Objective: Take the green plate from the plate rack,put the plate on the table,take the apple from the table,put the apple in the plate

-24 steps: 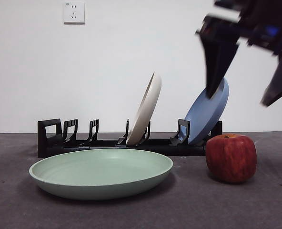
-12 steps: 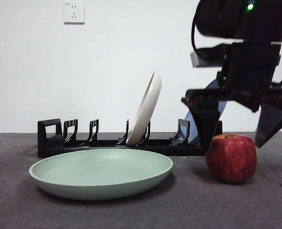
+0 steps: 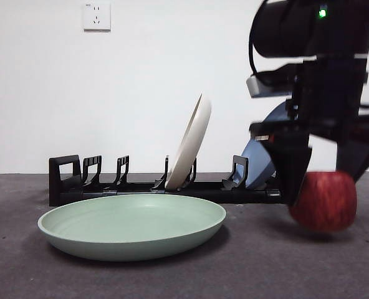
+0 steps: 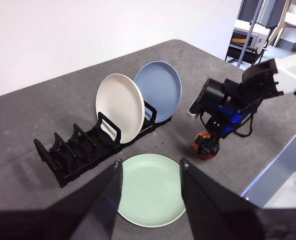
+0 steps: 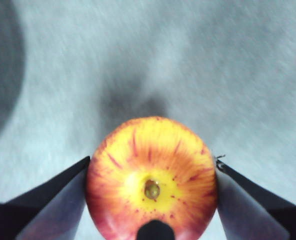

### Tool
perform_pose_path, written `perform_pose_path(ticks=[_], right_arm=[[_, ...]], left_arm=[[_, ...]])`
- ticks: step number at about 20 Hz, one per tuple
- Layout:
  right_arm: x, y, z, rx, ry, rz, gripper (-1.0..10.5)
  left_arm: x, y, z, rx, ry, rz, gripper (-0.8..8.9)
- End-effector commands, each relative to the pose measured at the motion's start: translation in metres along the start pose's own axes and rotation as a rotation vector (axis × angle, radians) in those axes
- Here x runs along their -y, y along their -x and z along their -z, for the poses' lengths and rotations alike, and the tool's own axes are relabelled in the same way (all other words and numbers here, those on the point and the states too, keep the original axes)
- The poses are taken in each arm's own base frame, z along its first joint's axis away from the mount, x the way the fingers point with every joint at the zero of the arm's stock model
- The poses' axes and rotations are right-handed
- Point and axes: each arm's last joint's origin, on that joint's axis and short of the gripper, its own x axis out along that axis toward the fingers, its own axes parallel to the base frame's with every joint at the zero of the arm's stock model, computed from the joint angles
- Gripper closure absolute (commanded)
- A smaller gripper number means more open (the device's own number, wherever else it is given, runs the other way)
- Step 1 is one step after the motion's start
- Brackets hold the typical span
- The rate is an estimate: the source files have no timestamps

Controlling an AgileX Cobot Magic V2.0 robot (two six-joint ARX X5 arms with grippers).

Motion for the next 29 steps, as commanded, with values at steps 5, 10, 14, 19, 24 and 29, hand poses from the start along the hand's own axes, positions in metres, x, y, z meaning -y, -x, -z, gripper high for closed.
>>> perform_pose_path(ticks=[5,10,14,19,24,29], right_arm=[[-0.003,0.081,-0.054,0.163,0.092,-0.276,9.6],[-0.032,0.116,-0.069,0.333,0.191,-0.465,9.6],[-0.072,0.116,-0.067,0.387,0.272,-0.440,9.6],[-0.095,0.096,-0.067,0.340,0.308,-0.391,9.6],[-0.109,0.054,-0.071,0.221,0.323,-0.368,9.6],[-0.125,0.018,-0.069,0.113,0.350,-0.379,9.6]], left_arm=[[-0.001,0.001,0.001,0.006,0.007,-0.008,6.21],[-0.001,0.001,0.001,0.006,0.007,-0.008,6.21],[-0.001,0.001,0.001,0.006,0.008,-0.008,6.21],[-0.001,0.001,0.001,0.007,0.012,-0.008,6.21],[-0.001,0.001,0.001,0.007,0.013,-0.008,6.21],[-0.001,0.001,0.001,0.006,0.015,-0.008,6.21]])
